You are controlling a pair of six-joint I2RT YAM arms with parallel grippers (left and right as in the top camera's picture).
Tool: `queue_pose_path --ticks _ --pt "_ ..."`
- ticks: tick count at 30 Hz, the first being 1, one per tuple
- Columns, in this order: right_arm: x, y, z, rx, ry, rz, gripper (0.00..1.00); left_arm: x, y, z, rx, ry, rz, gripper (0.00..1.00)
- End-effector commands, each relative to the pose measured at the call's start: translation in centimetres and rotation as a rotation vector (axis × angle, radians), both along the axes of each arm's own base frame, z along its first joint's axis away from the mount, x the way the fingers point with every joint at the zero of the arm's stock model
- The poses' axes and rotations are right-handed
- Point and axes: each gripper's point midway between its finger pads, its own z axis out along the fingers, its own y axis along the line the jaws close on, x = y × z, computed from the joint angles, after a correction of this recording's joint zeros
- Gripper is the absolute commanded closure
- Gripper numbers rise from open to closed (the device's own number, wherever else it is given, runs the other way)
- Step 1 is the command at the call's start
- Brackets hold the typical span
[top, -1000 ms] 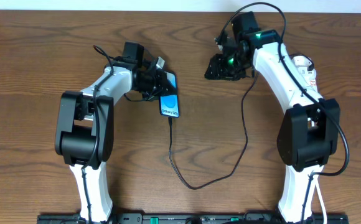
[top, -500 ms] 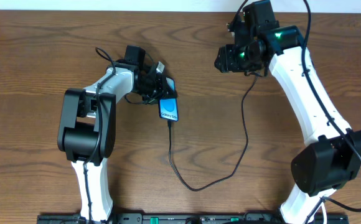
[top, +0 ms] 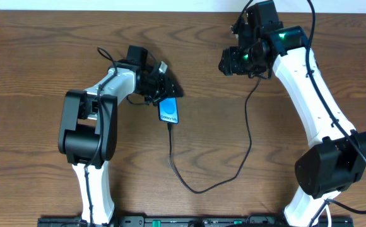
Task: Plug charger to phone and switch on socket
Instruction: 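Lower the phone flat onto the table with the left gripper and release, then retract the left arm and move the right gripper to the power strip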
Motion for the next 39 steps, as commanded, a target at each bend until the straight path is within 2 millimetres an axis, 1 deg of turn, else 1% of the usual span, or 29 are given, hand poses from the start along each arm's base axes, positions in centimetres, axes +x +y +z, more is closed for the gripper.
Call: queue_pose_path --ticks 1,2,5,8,13,14,20,24,28,31,33,35,36,39 --pt "0.0 0.1 0.3 -0.005 -0.007 0.003 0.43 0.1 1.9 -2.0 0.143 0.004 0.028 0.4" --pt "-0.1 0.1 0.3 -0.007 -0.005 0.005 0.43 0.1 2.2 -2.2 0.161 0.006 0.033 0.36" --pt "-0.2 0.1 0.3 -0.009 -0.002 0.007 0.43 0.1 2.8 -2.7 0.203 0.006 0.041 0.32" --pt "-0.2 0.1 0.3 -0.01 -0.002 0.006 0.42 0.2 3.0 -2.8 0.219 0.005 0.045 0.29" --pt "-0.2 -0.2 0.2 -0.035 -0.009 0.027 0.39 0.3 4.0 -3.3 0.274 0.001 0.059 0.28" --pt "-0.3 -0.3 0.1 -0.043 -0.007 0.025 0.37 0.4 4.5 -3.5 0.294 0.003 0.067 0.26" --pt "-0.2 -0.6 0.1 -0.045 -0.009 0.023 0.35 0.9 6.2 -3.7 0.32 0.005 0.104 0.24" --pt "-0.2 -0.7 0.1 -0.054 -0.016 0.044 0.3 1.3 7.5 -3.8 0.33 0.008 0.133 0.24" --pt "-0.3 -0.8 0.0 -0.059 -0.014 0.052 0.29 1.7 9.0 -3.6 0.329 0.012 0.17 0.24" --pt "-0.3 -1.0 0.0 -0.067 -0.016 0.069 0.25 2.3 10.4 -2.6 0.326 0.002 0.205 0.24" --pt "-0.4 -1.2 -0.1 -0.075 -0.015 0.084 0.25 2.9 11.5 -1.1 0.321 -0.027 0.236 0.24" --pt "-0.6 -1.2 -0.2 -0.081 -0.011 0.096 0.26 3.7 12.6 0.7 0.313 -0.067 0.268 0.24" --pt "-0.7 -1.2 -0.2 -0.081 -0.009 0.096 0.28 4.0 13.1 1.9 0.31 -0.091 0.284 0.24" --pt "-0.6 -1.4 -0.2 -0.081 -0.01 0.091 0.4 4.6 14.6 5.7 0.303 -0.171 0.33 0.24"
